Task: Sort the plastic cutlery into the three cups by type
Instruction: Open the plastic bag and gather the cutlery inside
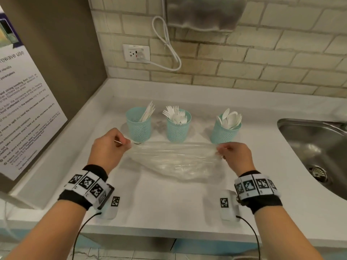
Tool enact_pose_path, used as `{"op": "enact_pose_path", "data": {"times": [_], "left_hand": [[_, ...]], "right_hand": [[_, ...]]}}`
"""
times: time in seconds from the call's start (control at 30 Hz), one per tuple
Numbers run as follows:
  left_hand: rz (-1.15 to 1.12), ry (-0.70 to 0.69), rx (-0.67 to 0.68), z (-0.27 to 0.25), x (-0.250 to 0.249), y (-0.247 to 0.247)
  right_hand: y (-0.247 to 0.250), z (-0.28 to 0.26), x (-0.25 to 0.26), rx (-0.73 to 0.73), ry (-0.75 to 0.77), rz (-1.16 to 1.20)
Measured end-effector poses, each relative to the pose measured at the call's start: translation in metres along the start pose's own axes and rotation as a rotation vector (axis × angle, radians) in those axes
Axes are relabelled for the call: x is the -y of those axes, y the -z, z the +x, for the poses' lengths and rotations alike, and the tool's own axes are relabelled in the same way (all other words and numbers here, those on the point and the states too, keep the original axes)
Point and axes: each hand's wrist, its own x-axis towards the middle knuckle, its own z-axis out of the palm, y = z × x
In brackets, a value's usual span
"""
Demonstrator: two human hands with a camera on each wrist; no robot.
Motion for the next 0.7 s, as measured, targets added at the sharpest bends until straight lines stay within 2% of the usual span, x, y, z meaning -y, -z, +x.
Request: {"op": "enact_pose_path", "data": {"times": [0.07,0.1,0.2,0.27,0.33,0.43,0.57,0.63,0.7], "left_hand": [[-0.025,-0.032,0.098,-0.002,0.009,-0.007],[0.011,-0.072,0.134,-0.003,0.014,-0.013],[0.173,-0.237,0.174,-0.009,0.018,-0.027],[0.295,-0.295,0.179,-0.013,0.013,-0.034],[0.381,-0.252,0.233,-0.017,0.008,-0.041],[0.293,-0.163,0.325,-0.019,0.001,-0.043],[0.199,-0.169,0.340,-0.018,-0.006,-0.030],[0.159,-0.181,0.366,-0.019,-0.006,-0.029],[0.149,-0.168,0.378,-0.021,-0.004,-0.033]], "right_hand": [[-0.006,0.002,-0.007,0.097,-0.123,-0.016],[-0.010,0.002,-0.009,0.131,-0.134,-0.056],[-0.021,-0.007,-0.004,0.097,0.026,-0.291],[-0.027,-0.013,0.002,0.075,0.142,-0.349],[-0.031,-0.017,0.006,0.120,0.177,-0.385],[-0.024,-0.018,0.012,0.154,0.169,-0.387],[-0.008,-0.017,0.019,0.079,0.184,-0.329],[-0.013,-0.019,0.022,0.009,0.169,-0.289],[-0.024,-0.024,0.020,0.021,0.145,-0.285]]}}
